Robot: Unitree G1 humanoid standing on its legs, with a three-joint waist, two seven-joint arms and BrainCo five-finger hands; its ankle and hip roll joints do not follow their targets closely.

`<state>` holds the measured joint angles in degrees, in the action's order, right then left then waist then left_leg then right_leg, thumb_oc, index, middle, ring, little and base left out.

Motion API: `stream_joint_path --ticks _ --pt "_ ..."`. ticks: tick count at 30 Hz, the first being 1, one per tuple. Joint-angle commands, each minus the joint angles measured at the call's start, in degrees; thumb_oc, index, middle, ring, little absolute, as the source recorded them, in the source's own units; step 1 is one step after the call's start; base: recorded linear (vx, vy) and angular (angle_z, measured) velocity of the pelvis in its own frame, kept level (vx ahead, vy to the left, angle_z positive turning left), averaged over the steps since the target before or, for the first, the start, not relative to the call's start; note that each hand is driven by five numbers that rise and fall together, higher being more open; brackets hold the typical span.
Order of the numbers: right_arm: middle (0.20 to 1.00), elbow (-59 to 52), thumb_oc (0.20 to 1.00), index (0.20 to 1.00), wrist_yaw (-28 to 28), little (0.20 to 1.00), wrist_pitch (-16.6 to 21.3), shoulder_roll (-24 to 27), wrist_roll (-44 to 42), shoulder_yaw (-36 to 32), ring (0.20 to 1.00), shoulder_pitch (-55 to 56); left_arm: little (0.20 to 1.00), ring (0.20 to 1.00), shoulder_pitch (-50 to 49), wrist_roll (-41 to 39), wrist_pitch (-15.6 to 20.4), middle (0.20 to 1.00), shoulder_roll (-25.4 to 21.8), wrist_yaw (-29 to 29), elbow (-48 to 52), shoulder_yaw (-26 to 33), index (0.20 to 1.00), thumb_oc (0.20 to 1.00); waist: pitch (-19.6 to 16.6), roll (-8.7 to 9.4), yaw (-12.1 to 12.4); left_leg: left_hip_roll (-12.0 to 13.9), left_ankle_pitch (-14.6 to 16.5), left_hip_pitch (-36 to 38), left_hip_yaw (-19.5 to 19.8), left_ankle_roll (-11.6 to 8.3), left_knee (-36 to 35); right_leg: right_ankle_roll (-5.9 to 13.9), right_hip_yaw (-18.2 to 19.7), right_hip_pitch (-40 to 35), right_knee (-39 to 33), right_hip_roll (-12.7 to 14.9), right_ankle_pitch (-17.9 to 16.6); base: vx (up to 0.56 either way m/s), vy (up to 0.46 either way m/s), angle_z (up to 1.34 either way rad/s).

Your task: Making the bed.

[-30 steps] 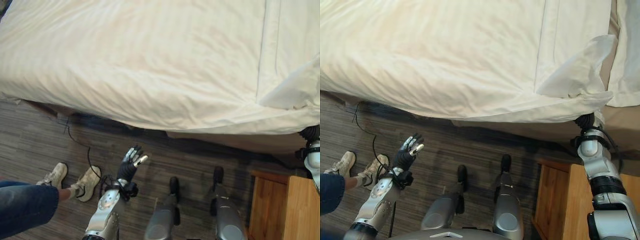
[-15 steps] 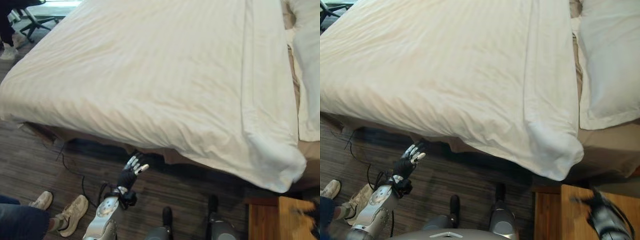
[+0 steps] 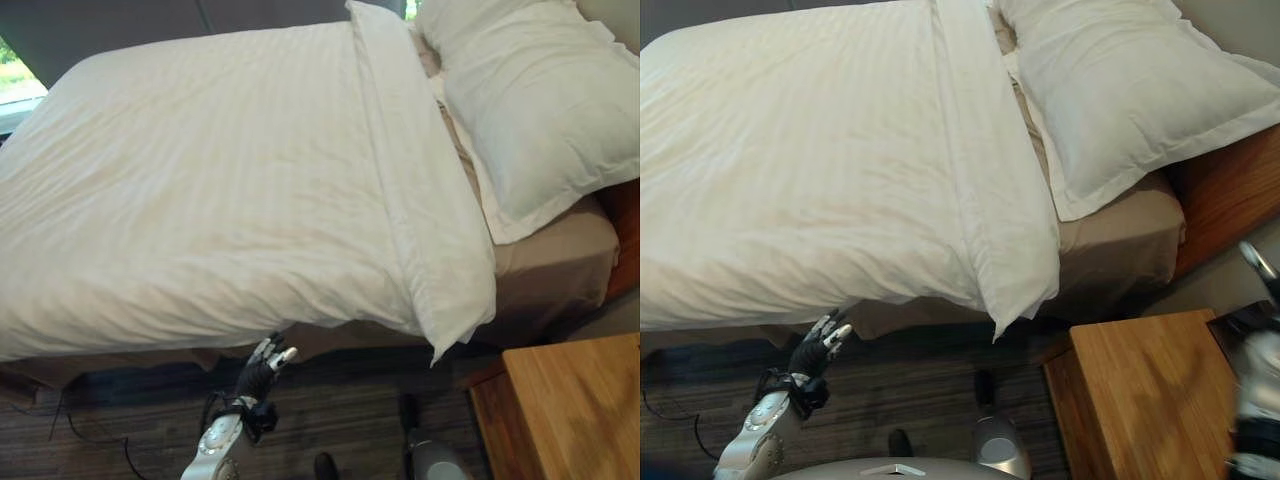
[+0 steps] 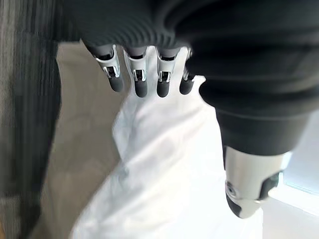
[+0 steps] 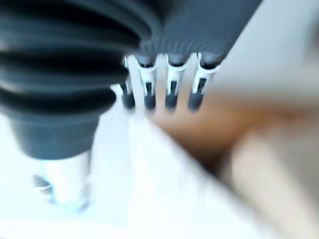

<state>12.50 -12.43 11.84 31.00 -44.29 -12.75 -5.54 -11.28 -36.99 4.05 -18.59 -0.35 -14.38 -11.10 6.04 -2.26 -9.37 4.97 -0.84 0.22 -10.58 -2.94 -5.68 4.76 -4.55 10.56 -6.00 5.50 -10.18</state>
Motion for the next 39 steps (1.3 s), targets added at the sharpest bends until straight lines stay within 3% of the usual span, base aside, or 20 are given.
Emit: stream_joint_path --ticks 1,4,5,10,15,17,21,24,28,32,36,39 --pt "0.2 0.7 0.2 0.2 7.3 0.2 1.8 -3.0 -15.9 4.6 0.2 -6.7 1.0 1.0 3.3 2.9 0.0 1.0 -2.1 0.1 0.8 1.7 1.0 1.0 2.3 1.09 2.4 0.1 0.6 1.9 -1.8 -1.91 0.7 4.45 -0.3 -3.7 2.8 4.0 2.9 0.0 0.0 0.0" --pt "0.2 -0.9 0.2 0.2 8.6 0.2 0.0 -6.2 -17.5 9.8 0.2 -8.5 1.0 1.0 3.2 3.3 -0.3 1.0 -2.3 -0.2 0.9 1.2 1.0 1.0 2.0 0.74 3.4 0.0 0.5 2.1 -1.8 -1.99 0.7 4.35 -0.5 -4.2 2.3 4.0 2.8 0.02 -0.031 0.09" --pt "0.2 0.7 0.2 0.2 9.2 0.2 -1.7 -8.2 -17.4 13.8 0.2 -10.9 1.0 1.0 3.5 4.3 -0.2 1.0 -2.5 -0.3 0.8 0.3 1.0 1.0 1.9 0.38 4.4 0.0 0.4 2.2 -1.8 -2.09 0.7 4.27 -0.7 -4.7 1.9 4.0 2.7 0.01 -0.045 0.07" --pt "0.2 8.7 0.2 0.2 9.5 0.2 -4.4 -11.8 -16.9 20.4 0.2 -17.5 1.0 1.0 4.7 4.6 0.2 1.0 -3.0 -0.6 0.5 -1.2 1.0 1.0 2.1 -0.79 6.3 0.1 -0.2 1.5 -1.3 -2.42 0.7 3.99 -1.6 -4.8 1.5 4.0 2.9 -0.01 -0.043 0.06" --pt "0.2 24.0 0.2 0.2 7.7 0.2 -4.0 -12.1 -18.0 18.4 0.2 -30.9 1.0 1.0 6.3 3.3 1.1 1.0 -4.0 -0.8 -0.2 -3.6 1.0 1.0 2.8 -2.97 8.4 -0.1 -0.9 -0.3 -0.7 -2.67 0.7 3.94 -2.2 -3.8 1.1 4.3 2.7 -0.04 -0.023 0.02" --pt "0.2 35.9 0.2 0.2 6.1 0.2 -4.0 -10.2 -15.3 16.0 0.2 -36.2 1.0 1.0 7.1 3.0 1.3 1.0 -3.8 -1.0 -1.6 -5.4 1.0 1.0 2.9 -4.32 9.1 -0.2 -1.3 -1.1 -0.6 -2.83 0.7 3.89 -2.4 -3.3 1.0 4.3 2.7 -0.03 -0.005 0.03" --pt "0.2 48.8 0.2 0.2 5.8 0.2 -4.6 -9.1 -17.7 11.6 0.2 -38.4 1.0 1.0 8.5 2.7 1.5 1.0 -3.3 -1.4 -2.0 -7.3 1.0 1.0 3.2 -5.7 9.8 -0.2 -1.4 -1.2 -0.5 -2.88 0.7 3.91 -2.6 -3.4 1.0 4.2 3.0 0.01 -0.005 0.12" --pt "0.2 58.3 0.2 0.2 6.6 0.2 -6.0 -5.7 -18.8 5.7 0.2 -34.9 1.0 1.0 8.5 2.5 1.8 1.0 -3.2 -2.5 -1.7 -7.7 1.0 1.0 3.6 -7.25 9.6 -0.4 -1.4 -1.4 0.0 -2.91 0.7 4.08 -3.3 -3.6 1.0 4.5 3.5 0.0 0.0 0.0" --pt "0.2 62.2 0.2 0.2 7.3 0.2 -6.1 -5.7 -20.6 0.8 0.2 -29.1 1.0 1.0 8.0 2.5 2.1 1.0 -2.7 -2.8 -1.8 -6.5 1.0 1.0 4.4 -7.76 9.1 -0.3 -1.3 -1.5 -0.8 -3.12 0.7 4.97 -3.9 -2.8 1.0 4.3 3.3 -0.01 0.008 0.02" --pt "0.2 66.6 0.2 0.2 8.5 0.2 -7.5 -9.4 -21.3 -3.9 0.2 -17.5 1.0 1.0 6.5 2.5 2.1 1.0 -1.9 -3.2 -2.6 -5.0 1.0 1.0 4.2 -7.11 8.2 0.2 -0.9 -0.5 -3.0 -3.27 0.7 5.45 -3.7 -2.9 1.0 3.9 3.3 0.05 -0.019 -0.16" --pt "0.2 70.4 0.2 0.2 9.5 0.2 -10.4 -13.2 -12.9 -5.0 0.2 -5.0 1.0 1.0 4.6 2.5 2.3 1.0 -1.1 -4.3 -1.9 -3.3 1.0 1.0 4.3 -6.3 5.9 0.1 -0.4 0.9 -3.5 -3.22 0.7 5.51 -3.6 -4.2 1.0 4.1 3.3 0.05 0.006 -0.12" --pt "0.2 70.4 0.2 0.2 9.6 0.2 -10.5 -13.7 -12.0 -6.6 0.2 -0.4 1.0 1.0 3.8 2.7 2.2 1.0 -0.9 -4.5 -1.6 -2.6 1.0 1.0 4.1 -5.86 4.6 0.0 -0.1 1.5 -3.3 -3.13 0.7 5.48 -3.5 -4.9 1.0 4.3 3.4 0.03 0.028 -0.11"
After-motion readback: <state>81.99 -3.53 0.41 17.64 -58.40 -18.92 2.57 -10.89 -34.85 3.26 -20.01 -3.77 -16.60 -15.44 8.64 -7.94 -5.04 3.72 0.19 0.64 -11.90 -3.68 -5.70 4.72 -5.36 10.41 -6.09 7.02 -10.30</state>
